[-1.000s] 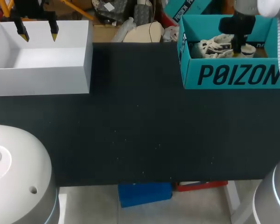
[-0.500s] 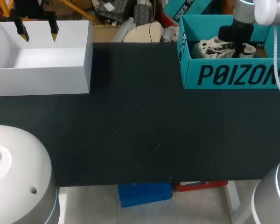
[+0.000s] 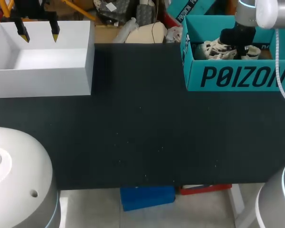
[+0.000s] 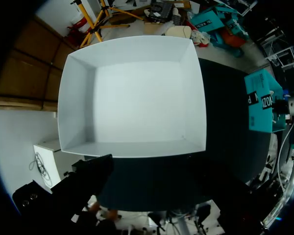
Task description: Take the shoe out of the shoebox, open the shoe tongue, remove and reinsert the insole, then place the shoe into the shoebox
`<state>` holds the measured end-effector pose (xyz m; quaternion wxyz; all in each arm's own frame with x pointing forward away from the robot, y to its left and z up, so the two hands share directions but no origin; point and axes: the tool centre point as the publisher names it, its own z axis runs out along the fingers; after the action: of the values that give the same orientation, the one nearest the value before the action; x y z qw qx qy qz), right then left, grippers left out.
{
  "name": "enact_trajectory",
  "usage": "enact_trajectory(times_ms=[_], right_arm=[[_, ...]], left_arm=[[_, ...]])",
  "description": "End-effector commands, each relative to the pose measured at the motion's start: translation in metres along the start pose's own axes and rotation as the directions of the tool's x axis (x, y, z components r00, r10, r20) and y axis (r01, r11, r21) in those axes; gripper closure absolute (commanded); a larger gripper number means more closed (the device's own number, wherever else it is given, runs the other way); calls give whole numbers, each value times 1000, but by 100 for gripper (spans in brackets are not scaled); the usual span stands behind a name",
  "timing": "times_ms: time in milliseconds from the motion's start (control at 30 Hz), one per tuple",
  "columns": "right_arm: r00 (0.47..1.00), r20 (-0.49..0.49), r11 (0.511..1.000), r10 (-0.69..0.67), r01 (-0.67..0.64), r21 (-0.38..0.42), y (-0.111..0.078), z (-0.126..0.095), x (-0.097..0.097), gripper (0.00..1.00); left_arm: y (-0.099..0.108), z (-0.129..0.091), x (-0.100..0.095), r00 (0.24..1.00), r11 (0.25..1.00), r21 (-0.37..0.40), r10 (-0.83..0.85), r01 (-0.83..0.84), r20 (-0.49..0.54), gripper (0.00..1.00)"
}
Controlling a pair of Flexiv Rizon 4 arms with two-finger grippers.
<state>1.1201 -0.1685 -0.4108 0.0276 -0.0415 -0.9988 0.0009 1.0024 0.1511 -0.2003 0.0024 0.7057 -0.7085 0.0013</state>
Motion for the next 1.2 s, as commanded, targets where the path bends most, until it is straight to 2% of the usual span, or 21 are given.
enact_trajectory(times_ms=[33,167,367,700,833,1000,1200], right_arm=[[1000,10,1000,1,-1,19,-1,-7,4,100],[1000,24,999,6,-7,37,-5,-22,6,100],[998,62,998,19,-23,66,-11,-63,12,100],[985,171,989,26,-50,139,-10,-158,23,100],[978,205,984,35,-70,166,-3,-197,33,100],[963,264,982,49,-95,164,15,-244,49,100],[946,320,979,46,-106,172,38,-287,76,100]], left_arm=[[1,0,1,1000,1000,-1,-2,2,3,0],[1,0,1,1000,1000,-1,-2,2,3,0],[1,0,1,1000,1000,-1,-2,2,3,0],[1,0,1,1000,1000,-1,-2,2,3,0],[1,0,1,1000,1000,-1,-2,2,3,0],[1,0,1,1000,1000,-1,-2,2,3,0],[1,0,1,1000,1000,-1,-2,2,3,0]])
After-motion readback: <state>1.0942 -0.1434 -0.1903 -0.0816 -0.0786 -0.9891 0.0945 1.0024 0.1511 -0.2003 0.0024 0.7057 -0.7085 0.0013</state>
